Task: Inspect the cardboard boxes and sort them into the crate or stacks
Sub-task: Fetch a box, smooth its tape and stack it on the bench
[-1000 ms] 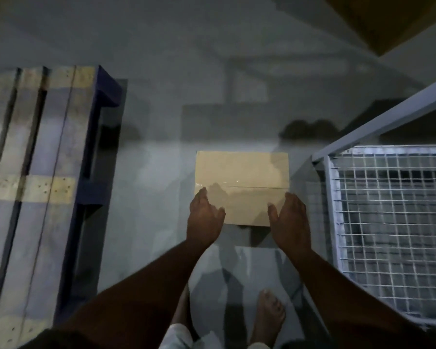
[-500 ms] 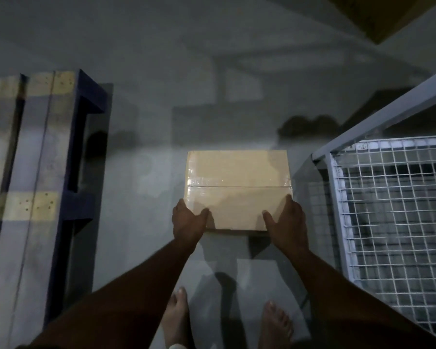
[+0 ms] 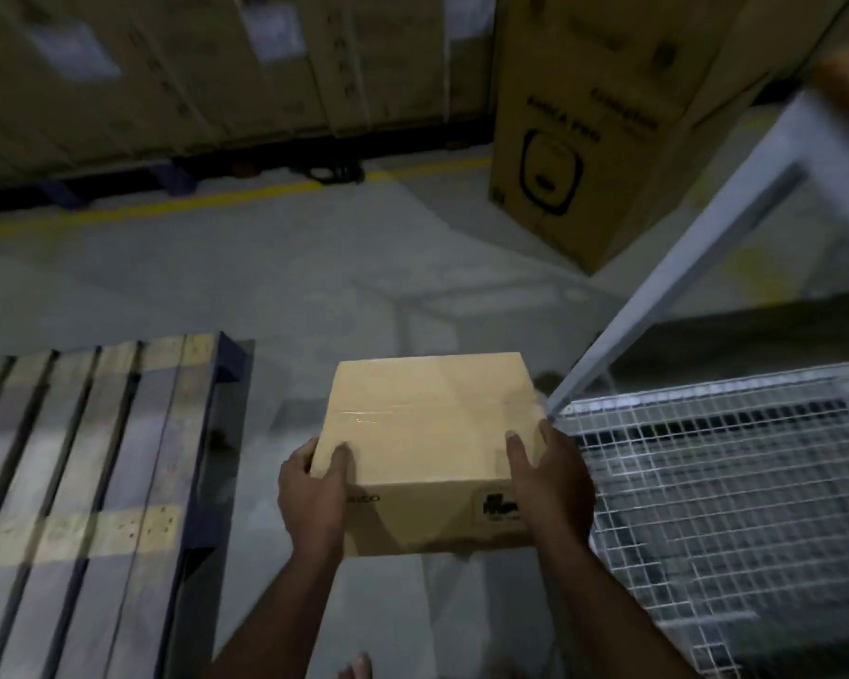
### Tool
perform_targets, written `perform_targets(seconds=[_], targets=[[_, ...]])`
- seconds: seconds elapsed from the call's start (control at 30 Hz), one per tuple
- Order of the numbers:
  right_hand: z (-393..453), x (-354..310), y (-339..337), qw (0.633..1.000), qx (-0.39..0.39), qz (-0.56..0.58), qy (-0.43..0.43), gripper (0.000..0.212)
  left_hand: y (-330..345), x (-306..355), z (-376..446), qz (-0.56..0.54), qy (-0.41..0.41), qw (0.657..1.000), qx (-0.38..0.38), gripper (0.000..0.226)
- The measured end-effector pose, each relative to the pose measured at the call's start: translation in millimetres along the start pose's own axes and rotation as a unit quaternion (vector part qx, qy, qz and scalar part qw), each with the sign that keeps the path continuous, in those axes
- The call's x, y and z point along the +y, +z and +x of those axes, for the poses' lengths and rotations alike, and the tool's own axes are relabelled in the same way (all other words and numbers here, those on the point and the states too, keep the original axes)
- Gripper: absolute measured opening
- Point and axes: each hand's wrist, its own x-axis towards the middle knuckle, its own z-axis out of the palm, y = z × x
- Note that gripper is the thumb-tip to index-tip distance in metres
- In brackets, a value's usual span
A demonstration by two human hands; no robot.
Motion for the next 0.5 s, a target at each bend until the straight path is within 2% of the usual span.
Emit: perform_targets(seconds=[0.1,0.2,0.37,0.5], targets=[[-35.9,-31.7,-57.3,0.998,0.045,0.035,-0.029,0.055,-37.5,58.5,-24.2,-0.034,0.034,0.999,0.010,0.015],[-74.0,-56.4,-105.0,0.994,0.083,0.051,-0.042,0.047,-73.3,103.5,-39.5,-0.041,0.083,0.996,0.018,0.018],[-143.0,-85.0,-162.0,0.989,0.129,0.071,-0.015,0.048,-131.8,159.6,-70.2,-0.048,0.140,0.989,-0.023,0.019],[-215.5,-99.3,-192.3,0.979,0.182,0.090,-0.013,0.052,-186.0,176.8,-99.4,-0.065,0.182,0.978,-0.073,0.021]])
